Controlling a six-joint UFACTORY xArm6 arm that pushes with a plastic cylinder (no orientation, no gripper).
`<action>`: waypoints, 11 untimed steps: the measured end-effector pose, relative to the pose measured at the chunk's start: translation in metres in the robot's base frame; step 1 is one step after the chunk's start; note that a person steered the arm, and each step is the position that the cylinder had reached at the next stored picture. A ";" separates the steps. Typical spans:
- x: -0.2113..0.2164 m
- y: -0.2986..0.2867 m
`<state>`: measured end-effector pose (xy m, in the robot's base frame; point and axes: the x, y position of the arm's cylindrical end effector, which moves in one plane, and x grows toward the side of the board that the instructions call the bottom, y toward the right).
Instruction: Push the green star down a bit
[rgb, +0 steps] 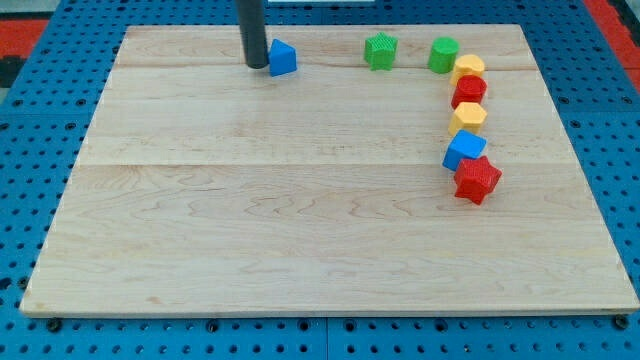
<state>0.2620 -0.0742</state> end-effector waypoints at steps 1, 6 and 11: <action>-0.007 0.020; -0.069 0.143; -0.048 0.148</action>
